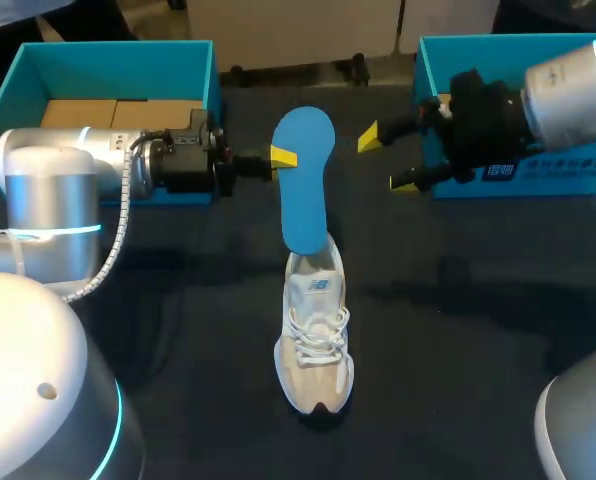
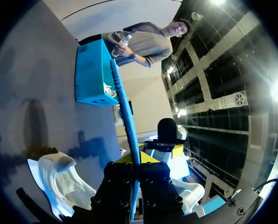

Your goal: Take the shoe out of the shoebox, open the shoe tongue, remove and reinsert the insole, then place the shoe into the shoebox

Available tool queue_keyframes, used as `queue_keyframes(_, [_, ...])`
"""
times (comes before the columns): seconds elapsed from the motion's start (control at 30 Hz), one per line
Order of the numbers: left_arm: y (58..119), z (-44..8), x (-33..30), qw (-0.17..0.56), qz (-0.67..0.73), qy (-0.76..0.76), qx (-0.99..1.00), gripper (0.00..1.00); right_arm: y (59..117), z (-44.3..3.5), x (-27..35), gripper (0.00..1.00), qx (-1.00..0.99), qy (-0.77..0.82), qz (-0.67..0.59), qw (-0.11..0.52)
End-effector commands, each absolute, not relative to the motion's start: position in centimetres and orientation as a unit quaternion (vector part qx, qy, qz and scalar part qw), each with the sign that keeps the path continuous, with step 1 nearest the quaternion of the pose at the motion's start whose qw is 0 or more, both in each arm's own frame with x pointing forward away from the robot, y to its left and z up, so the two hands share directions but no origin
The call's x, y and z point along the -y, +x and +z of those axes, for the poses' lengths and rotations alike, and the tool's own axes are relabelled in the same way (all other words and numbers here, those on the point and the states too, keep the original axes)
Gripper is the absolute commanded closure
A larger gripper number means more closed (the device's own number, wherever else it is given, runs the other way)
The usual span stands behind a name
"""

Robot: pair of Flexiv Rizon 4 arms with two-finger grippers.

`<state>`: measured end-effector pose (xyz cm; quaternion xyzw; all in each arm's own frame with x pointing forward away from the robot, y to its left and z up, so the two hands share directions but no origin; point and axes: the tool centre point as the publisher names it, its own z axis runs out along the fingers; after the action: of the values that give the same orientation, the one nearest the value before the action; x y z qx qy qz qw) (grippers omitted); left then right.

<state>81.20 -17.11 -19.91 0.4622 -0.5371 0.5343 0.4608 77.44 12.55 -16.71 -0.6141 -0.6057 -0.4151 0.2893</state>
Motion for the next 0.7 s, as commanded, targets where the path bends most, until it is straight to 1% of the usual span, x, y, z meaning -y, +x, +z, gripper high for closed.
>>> queue_keyframes(0.03, [81.2,-19.9,17.1,0.461,0.533,0.462,0.538,1.0,77.6,-17.5,-12.3,0.0,0.533,-0.517,-0.532,0.408])
queue_keyframes(0.17, [81.3,-19.9,17.1,0.46,0.539,0.456,0.538,1.0,77.8,-17.8,-12.3,0.0,0.531,-0.515,-0.533,0.411])
queue_keyframes(0.27, [81.6,-19.9,16.9,0.45,0.572,0.417,0.544,1.0,78.0,-18.0,-12.2,0.0,0.528,-0.514,-0.535,0.413])
queue_keyframes(0.4, [81.9,-20.1,17.0,0.413,0.592,0.389,0.572,1.0,78.2,-18.0,-12.3,0.0,0.526,-0.511,-0.538,0.416])
queue_keyframes(0.7, [82.1,-18.4,15.8,0.319,0.642,0.276,0.64,1.0,78.6,-18.4,-12.1,0.0,0.507,-0.51,-0.544,0.431])
